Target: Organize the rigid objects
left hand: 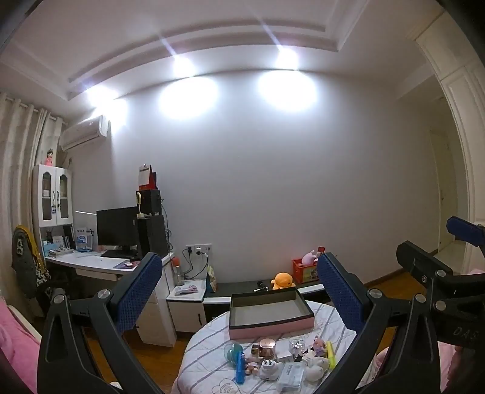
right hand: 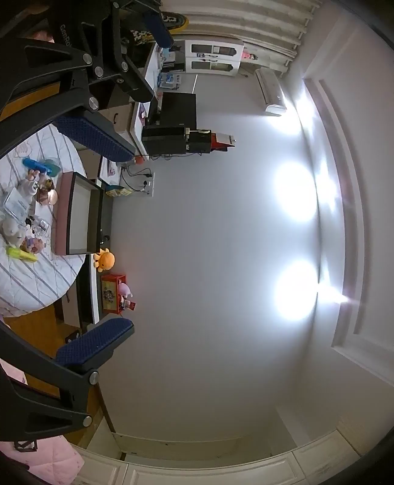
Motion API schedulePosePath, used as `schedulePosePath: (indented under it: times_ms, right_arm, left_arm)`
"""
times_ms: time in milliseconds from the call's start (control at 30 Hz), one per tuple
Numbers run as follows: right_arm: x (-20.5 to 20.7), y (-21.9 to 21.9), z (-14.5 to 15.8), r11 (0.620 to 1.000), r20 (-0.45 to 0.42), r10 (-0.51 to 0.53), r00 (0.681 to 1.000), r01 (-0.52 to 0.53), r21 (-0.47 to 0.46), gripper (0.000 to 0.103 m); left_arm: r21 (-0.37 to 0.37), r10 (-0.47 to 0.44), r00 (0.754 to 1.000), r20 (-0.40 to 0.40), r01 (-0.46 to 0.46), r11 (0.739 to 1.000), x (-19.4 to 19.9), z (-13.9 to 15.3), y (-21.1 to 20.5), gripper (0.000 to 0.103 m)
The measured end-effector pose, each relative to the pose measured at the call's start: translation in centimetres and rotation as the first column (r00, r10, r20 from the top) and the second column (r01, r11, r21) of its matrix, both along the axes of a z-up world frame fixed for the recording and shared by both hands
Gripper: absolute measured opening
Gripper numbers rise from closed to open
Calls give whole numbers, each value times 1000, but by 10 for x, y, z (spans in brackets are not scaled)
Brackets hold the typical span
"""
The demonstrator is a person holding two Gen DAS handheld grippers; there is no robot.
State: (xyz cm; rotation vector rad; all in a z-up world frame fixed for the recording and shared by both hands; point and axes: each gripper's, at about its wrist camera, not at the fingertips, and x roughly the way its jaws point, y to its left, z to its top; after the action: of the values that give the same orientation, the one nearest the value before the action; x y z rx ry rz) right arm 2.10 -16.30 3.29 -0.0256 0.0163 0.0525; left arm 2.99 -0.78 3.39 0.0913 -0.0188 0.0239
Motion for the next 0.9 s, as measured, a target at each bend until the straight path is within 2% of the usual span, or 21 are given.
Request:
schedulePosePath:
  times_ms: [900]
  right_arm:
    - [0,4,12,1000,-21,-1,1000,0,-12,103]
  left_arm:
    - [1,1,1000,-14,-1,1000,-2,12,3,103]
